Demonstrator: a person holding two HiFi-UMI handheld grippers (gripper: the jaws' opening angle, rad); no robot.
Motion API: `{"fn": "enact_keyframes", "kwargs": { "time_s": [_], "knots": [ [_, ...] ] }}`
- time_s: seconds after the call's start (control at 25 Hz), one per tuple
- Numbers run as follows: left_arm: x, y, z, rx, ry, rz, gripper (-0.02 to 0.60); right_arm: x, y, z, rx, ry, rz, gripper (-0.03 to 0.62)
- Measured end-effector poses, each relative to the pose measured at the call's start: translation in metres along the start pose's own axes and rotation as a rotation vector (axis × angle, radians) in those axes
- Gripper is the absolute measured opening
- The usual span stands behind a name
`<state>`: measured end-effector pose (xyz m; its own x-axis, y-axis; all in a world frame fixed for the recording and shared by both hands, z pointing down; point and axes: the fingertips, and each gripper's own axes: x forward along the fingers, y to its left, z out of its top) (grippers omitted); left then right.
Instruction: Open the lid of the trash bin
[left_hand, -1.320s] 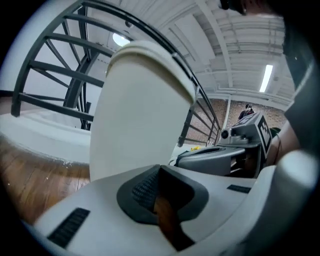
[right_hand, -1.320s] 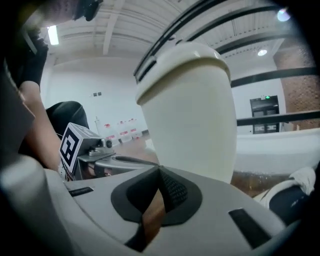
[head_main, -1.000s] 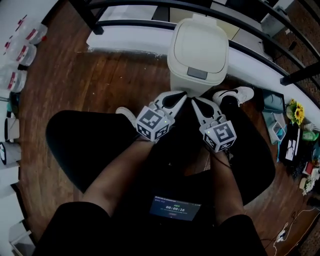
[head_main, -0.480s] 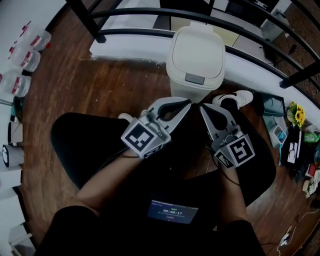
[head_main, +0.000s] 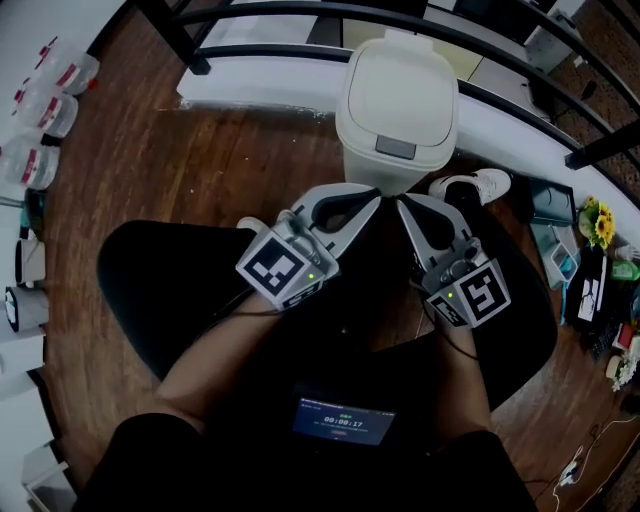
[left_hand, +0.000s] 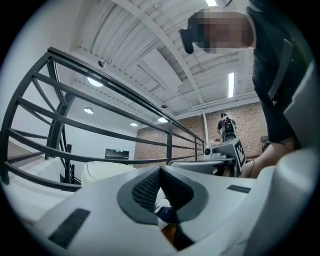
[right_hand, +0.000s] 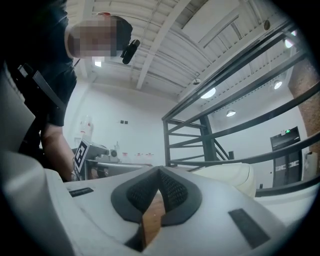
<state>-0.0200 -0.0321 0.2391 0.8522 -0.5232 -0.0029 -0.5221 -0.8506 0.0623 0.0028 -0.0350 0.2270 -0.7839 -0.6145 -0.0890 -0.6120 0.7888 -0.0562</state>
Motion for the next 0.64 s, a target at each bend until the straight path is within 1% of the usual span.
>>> {"fn": "enact_keyframes", "kwargs": {
  "time_s": [0.2, 0.36, 0.52, 0.64],
  "knots": [
    [-0.001, 0.000, -0.003, 0.001, -0.005, -0.008, 0.023, 0.002, 0.002, -0.002, 0.005, -0.004, 0.003, 0.017],
    [-0.001, -0.001, -0.004, -0.009, -0.016, 0.005, 0.023, 0.001, 0.002, -0.005, 0.009, 0.000, -0.004, 0.017],
    [-0.007, -0.004, -0.009, -0.017, -0.023, 0.007, 0.023, 0.001, 0.011, -0.012, 0.011, 0.004, -0.007, 0.017],
    [-0.015, -0.005, -0.014, -0.003, -0.020, 0.005, 0.023, 0.003, 0.019, -0.017, 0.006, 0.006, -0.004, 0.017]
  ]
}}
